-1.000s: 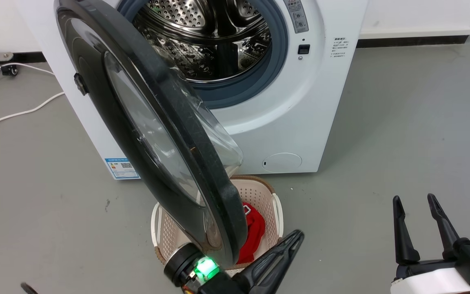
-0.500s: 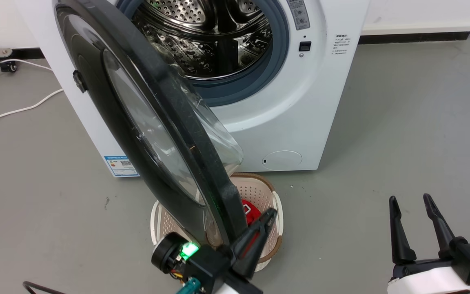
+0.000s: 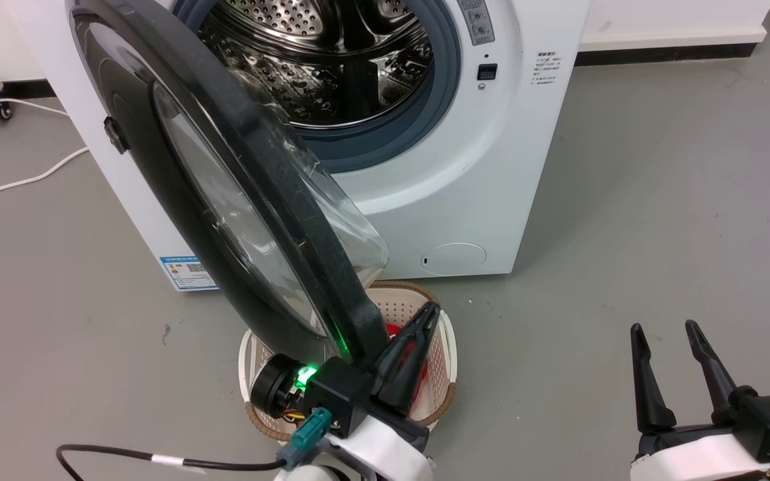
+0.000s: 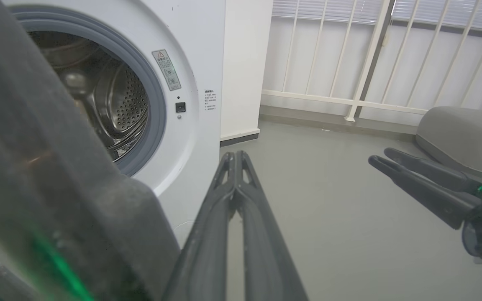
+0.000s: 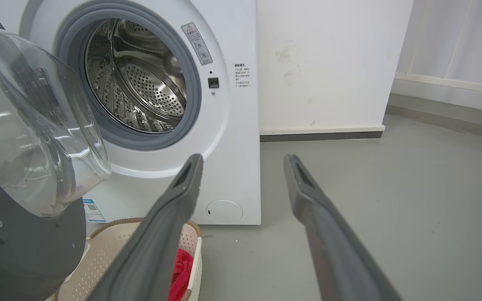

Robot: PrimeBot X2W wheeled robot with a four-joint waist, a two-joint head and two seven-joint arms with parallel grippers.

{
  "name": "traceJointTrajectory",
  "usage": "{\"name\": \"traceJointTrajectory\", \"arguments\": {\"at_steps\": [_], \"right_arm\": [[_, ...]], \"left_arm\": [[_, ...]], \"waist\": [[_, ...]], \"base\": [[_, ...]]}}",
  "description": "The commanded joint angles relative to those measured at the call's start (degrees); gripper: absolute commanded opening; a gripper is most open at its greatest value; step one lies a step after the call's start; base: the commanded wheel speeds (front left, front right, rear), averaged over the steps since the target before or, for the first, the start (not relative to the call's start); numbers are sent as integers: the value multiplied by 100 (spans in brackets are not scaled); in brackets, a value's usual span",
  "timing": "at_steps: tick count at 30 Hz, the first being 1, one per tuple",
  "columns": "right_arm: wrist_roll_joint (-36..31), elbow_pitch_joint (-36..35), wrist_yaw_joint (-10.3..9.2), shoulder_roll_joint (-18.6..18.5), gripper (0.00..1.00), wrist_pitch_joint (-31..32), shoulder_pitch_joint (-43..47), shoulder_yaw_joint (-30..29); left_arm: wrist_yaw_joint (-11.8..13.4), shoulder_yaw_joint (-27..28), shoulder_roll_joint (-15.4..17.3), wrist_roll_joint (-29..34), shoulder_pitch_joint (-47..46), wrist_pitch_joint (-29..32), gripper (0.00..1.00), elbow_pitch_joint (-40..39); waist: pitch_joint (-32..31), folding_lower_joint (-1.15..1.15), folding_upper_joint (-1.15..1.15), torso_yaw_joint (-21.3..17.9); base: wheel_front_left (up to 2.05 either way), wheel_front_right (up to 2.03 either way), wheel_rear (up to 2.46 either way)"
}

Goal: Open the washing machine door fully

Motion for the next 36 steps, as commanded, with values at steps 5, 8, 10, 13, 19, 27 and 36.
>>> {"name": "traceJointTrajectory", "arguments": {"at_steps": [5, 8, 10, 13, 19, 27, 36], "right_arm": [[44, 37, -4, 15, 100, 6, -83, -12], [45, 46, -4, 15, 100, -6, -92, -15], [32, -15, -4, 15, 100, -37, -119, 7], [55, -28, -4, 15, 100, -63, -70, 23], [51, -34, -4, 15, 100, -70, 16, 52], [19, -43, -4, 15, 100, -60, 102, 41], [31, -49, -4, 15, 100, -31, 202, 63]], "left_arm": [[77, 93, 24, -49, -85, -47, 0, 133], [132, 149, 75, -61, -50, -44, 0, 143], [178, 173, 116, -67, -3, -29, 0, 125], [243, 219, 165, -87, 77, -25, 0, 77], [413, 236, 227, -72, 329, 35, 0, -151], [671, 321, 402, -105, 824, 161, 0, -548], [946, 493, 665, -108, 1292, 300, 0, -892]], "waist": [[13, 0, 0, 7], [8, 0, 0, 24], [0, 0, 0, 34], [-31, 0, 0, 40], [-95, 0, 0, 59], [-203, 0, 0, 140], [-307, 0, 0, 314]], "base": [[0, 0, 0], [0, 0, 0], [0, 0, 0], [0, 0, 0], [0, 0, 0], [0, 0, 0], [0, 0, 0]]}}
